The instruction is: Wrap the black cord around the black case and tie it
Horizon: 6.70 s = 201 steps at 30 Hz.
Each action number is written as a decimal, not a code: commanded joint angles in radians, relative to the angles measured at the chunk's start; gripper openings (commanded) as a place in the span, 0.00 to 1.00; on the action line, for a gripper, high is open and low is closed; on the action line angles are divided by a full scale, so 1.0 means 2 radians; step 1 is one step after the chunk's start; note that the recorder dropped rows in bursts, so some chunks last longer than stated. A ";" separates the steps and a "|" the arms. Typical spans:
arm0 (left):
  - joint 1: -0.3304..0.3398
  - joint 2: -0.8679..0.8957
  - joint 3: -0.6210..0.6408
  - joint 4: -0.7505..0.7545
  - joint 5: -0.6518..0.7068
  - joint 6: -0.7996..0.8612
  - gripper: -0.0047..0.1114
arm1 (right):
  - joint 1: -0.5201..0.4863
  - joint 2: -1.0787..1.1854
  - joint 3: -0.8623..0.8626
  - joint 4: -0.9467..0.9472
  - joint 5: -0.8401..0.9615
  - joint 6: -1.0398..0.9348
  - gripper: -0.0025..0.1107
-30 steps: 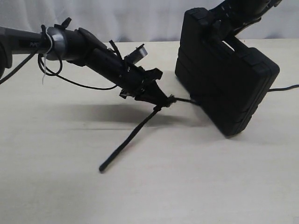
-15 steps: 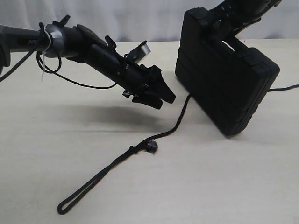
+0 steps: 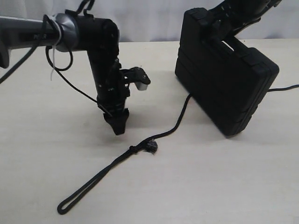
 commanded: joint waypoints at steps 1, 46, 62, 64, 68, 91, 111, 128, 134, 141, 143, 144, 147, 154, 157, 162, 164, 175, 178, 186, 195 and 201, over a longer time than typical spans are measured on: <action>-0.026 0.002 0.016 -0.016 0.002 0.017 0.53 | 0.000 -0.004 0.002 0.011 -0.001 0.000 0.06; -0.089 0.059 0.055 0.082 -0.104 -0.185 0.58 | 0.000 -0.004 0.002 0.018 -0.001 0.000 0.06; -0.009 0.073 0.053 -0.181 -0.284 -0.302 0.04 | 0.000 -0.004 0.002 0.018 -0.001 0.000 0.06; 0.015 0.073 0.053 -0.315 -0.288 -0.264 0.04 | 0.000 -0.004 0.002 0.018 -0.001 0.000 0.06; 0.038 0.073 0.055 -0.461 -0.278 -0.202 0.04 | 0.000 -0.004 0.002 0.018 -0.001 0.000 0.06; 0.116 0.057 -0.061 -0.216 -0.070 -0.174 0.58 | 0.000 -0.004 0.022 0.019 -0.001 -0.005 0.06; -0.024 0.009 -0.111 0.161 0.000 0.049 0.58 | 0.000 -0.005 0.022 0.019 -0.001 -0.005 0.06; -0.047 0.029 -0.111 0.057 0.002 0.531 0.52 | 0.000 -0.005 0.022 0.019 -0.001 -0.005 0.06; -0.047 0.031 -0.087 0.051 0.002 0.531 0.51 | 0.000 -0.005 0.022 0.019 -0.001 -0.005 0.06; -0.047 0.035 -0.045 0.046 -0.006 0.531 0.51 | 0.000 -0.005 0.022 0.019 -0.001 -0.005 0.06; -0.047 0.039 -0.043 0.049 -0.023 0.531 0.51 | 0.000 -0.005 0.022 0.019 -0.001 -0.005 0.06; -0.047 0.039 -0.043 0.049 -0.030 0.531 0.51 | 0.000 -0.005 0.022 0.019 -0.001 -0.005 0.06; -0.047 0.039 -0.043 0.021 -0.037 0.531 0.41 | 0.000 -0.005 0.022 0.019 -0.001 -0.005 0.06; -0.047 0.039 -0.042 -0.041 -0.032 0.500 0.07 | 0.000 -0.005 0.022 0.019 -0.001 -0.005 0.06; -0.047 0.039 -0.042 -0.063 -0.031 0.395 0.04 | 0.000 -0.005 0.022 0.019 -0.001 -0.005 0.06; -0.047 0.026 -0.042 -0.067 -0.046 0.289 0.04 | 0.000 -0.005 0.022 0.019 -0.001 -0.005 0.06; -0.047 0.017 -0.042 -0.082 -0.037 0.278 0.04 | 0.000 -0.005 0.022 0.019 -0.001 -0.005 0.06; -0.045 -0.071 -0.042 -0.067 -0.114 0.124 0.04 | 0.000 -0.005 0.022 0.019 -0.001 -0.005 0.06; -0.039 -0.080 -0.042 -0.061 -0.110 0.110 0.04 | 0.000 -0.005 0.022 0.019 -0.001 -0.005 0.06; 0.013 -0.090 -0.042 -0.187 -0.106 0.123 0.04 | 0.000 -0.005 0.022 0.019 -0.001 -0.005 0.06; 0.064 -0.091 -0.042 -0.332 -0.083 0.146 0.04 | 0.000 -0.005 0.022 0.019 -0.001 -0.005 0.06; 0.064 -0.091 -0.042 -0.381 -0.091 0.147 0.04 | 0.000 -0.005 0.022 0.019 -0.001 -0.005 0.06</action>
